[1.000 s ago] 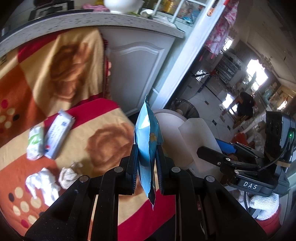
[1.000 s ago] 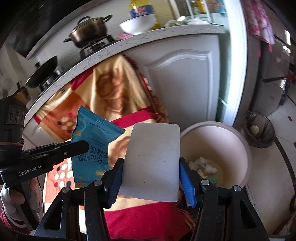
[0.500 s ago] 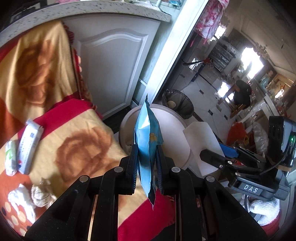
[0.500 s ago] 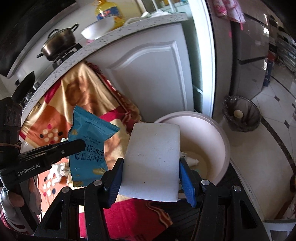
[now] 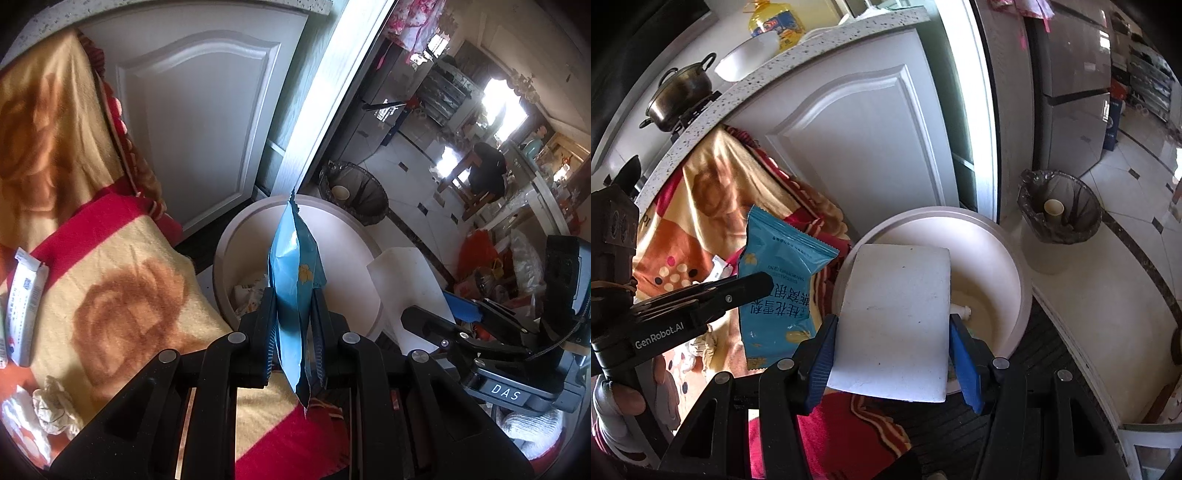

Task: Collect trash
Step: 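Carry the blue bag and foam sheet over the white bin with both tools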

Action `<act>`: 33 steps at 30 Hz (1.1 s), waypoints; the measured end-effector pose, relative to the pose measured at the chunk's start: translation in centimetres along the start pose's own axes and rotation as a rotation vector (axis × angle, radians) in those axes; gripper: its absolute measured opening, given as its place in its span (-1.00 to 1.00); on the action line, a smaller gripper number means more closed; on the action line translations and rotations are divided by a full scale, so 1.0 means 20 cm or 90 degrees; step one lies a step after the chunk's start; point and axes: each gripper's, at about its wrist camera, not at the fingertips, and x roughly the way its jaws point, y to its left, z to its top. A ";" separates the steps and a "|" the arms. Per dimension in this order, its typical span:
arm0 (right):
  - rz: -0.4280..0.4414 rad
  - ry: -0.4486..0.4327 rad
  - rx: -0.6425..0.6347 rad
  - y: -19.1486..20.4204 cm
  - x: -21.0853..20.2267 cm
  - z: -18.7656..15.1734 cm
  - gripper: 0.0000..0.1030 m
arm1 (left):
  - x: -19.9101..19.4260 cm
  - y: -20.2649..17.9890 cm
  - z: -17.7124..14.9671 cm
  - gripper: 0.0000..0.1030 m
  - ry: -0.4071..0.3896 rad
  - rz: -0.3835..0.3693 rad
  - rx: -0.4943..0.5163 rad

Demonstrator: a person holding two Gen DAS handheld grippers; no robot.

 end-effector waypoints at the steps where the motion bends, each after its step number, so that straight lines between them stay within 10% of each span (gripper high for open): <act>1: -0.002 0.003 0.001 -0.01 0.01 0.00 0.09 | 0.02 0.00 0.00 -0.70 0.003 0.001 -0.002; 33: -0.041 0.082 0.060 -0.20 0.38 -0.01 0.10 | 0.37 0.00 0.05 -0.70 0.042 -0.001 -0.055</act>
